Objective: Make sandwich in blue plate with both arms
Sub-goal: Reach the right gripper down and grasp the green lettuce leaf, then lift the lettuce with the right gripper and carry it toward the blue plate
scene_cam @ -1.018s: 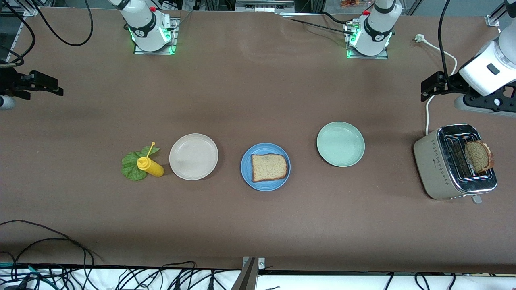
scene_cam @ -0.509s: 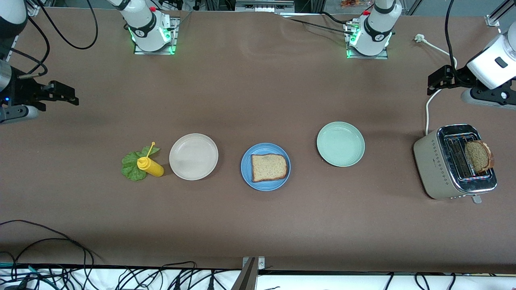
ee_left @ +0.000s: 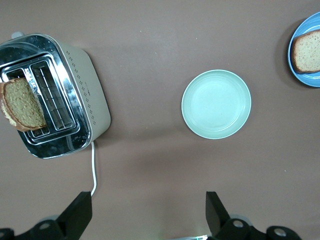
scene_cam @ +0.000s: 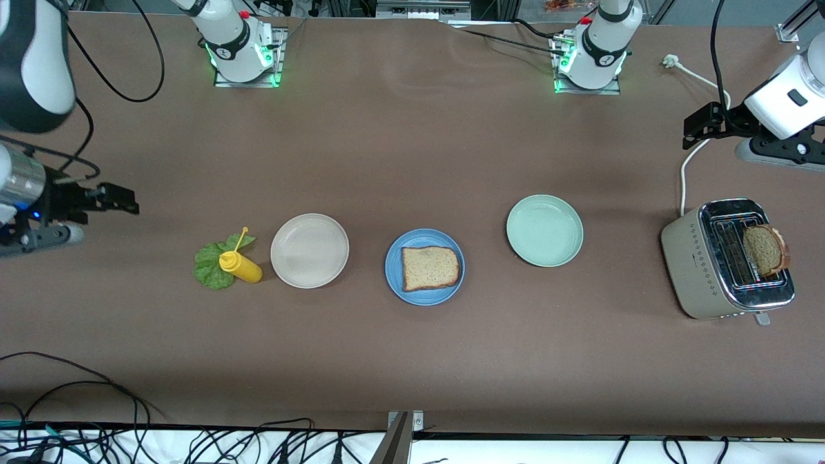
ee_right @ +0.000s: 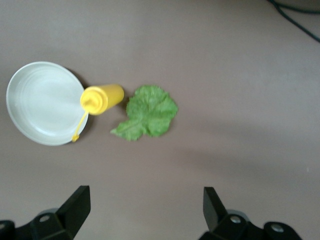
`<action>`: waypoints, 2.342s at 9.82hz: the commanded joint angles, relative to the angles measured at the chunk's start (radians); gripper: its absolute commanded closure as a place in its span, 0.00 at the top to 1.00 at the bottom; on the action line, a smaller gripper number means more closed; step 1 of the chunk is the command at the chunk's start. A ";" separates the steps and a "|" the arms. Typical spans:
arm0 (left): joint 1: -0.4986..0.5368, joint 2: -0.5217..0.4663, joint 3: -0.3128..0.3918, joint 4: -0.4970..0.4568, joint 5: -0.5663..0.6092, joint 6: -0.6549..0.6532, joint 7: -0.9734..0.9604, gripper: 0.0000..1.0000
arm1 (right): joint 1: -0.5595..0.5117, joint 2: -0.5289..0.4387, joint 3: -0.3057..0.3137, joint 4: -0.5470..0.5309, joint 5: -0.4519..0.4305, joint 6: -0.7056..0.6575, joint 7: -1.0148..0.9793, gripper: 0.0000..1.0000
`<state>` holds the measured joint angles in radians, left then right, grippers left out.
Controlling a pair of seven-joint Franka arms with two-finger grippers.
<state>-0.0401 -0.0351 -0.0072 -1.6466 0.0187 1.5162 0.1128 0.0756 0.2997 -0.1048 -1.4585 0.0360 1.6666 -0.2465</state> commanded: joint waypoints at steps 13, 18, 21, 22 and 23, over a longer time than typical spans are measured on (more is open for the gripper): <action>0.006 -0.022 0.003 -0.021 -0.003 0.025 0.028 1.00 | -0.077 0.507 0.079 0.040 0.102 0.398 -0.128 1.00; 0.006 -0.022 0.003 -0.021 -0.003 0.025 0.028 1.00 | -0.077 0.527 0.100 0.026 0.087 0.423 -0.128 0.83; 0.006 -0.022 0.003 -0.021 -0.003 0.025 0.028 1.00 | -0.077 0.527 0.105 0.000 0.088 0.436 -0.154 0.00; 0.006 -0.022 0.003 -0.021 -0.003 0.025 0.028 1.00 | -0.077 0.527 0.105 0.000 0.088 0.435 -0.154 0.00; 0.006 -0.022 0.003 -0.021 -0.003 0.025 0.028 1.00 | -0.077 0.526 0.105 0.001 0.088 0.433 -0.160 0.00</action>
<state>-0.0384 -0.0374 -0.0040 -1.6503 0.0187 1.5296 0.1215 0.0134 0.8234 -0.0190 -1.4527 0.1223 2.0937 -0.3768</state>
